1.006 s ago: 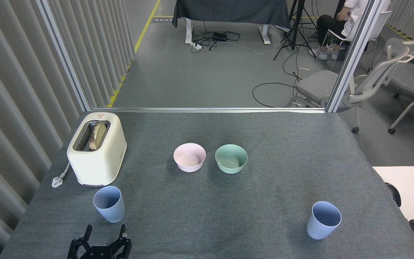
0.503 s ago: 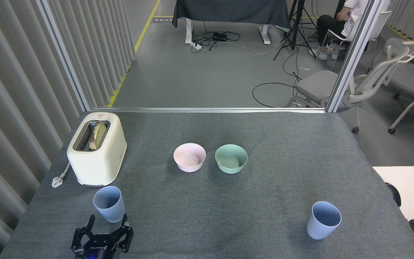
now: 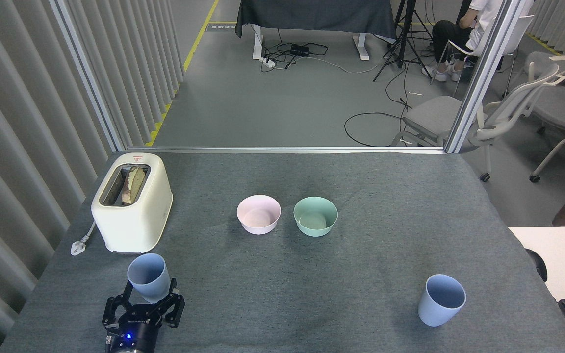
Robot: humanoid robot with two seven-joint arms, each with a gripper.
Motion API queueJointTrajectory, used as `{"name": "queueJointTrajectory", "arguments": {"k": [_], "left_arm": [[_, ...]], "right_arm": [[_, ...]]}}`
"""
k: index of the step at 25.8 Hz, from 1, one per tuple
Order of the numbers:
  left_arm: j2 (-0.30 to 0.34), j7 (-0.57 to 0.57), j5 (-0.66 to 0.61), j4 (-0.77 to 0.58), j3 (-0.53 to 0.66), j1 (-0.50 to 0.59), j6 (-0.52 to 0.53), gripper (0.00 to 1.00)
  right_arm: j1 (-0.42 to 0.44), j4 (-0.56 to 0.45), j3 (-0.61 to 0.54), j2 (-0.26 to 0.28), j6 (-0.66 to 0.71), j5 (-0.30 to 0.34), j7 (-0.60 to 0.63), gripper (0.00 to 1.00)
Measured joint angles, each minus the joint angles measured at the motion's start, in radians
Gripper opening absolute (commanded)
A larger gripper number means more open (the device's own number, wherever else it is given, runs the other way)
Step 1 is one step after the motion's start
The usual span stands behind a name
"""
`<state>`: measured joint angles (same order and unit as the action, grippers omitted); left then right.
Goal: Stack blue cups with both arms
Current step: 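Reach the left gripper to the blue cup near the toaster and grasp it, then carry the blue cup with the left gripper toward the table center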
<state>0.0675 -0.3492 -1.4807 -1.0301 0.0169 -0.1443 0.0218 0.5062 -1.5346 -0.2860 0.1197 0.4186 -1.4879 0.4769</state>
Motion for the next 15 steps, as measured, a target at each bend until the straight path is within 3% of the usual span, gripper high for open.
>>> {"name": "queueJointTrajectory", "arguments": {"k": [5, 7, 11, 15], "left_arm": [[0.000, 0.000, 0.008, 0.047, 0.000, -0.045, 0.002, 0.97], [0.000, 0.000, 0.018, 0.071, 0.000, -0.063, 0.002, 0.76], [0.005, 0.000, 0.030, 0.096, -0.001, -0.083, 0.008, 0.60], [0.009, 0.000, 0.029, 0.073, -0.003, -0.077, 0.019, 0.60]], "right_arm": [[0.000, 0.002, 0.003, 0.000, 0.000, 0.000, 0.000, 1.00], [0.000, 0.002, 0.005, 0.000, 0.000, 0.000, 0.000, 1.00], [0.000, 0.002, 0.007, 0.000, 0.000, 0.000, 0.000, 1.00], [0.000, 0.002, 0.007, 0.000, 0.000, 0.000, 0.000, 1.00]]}}
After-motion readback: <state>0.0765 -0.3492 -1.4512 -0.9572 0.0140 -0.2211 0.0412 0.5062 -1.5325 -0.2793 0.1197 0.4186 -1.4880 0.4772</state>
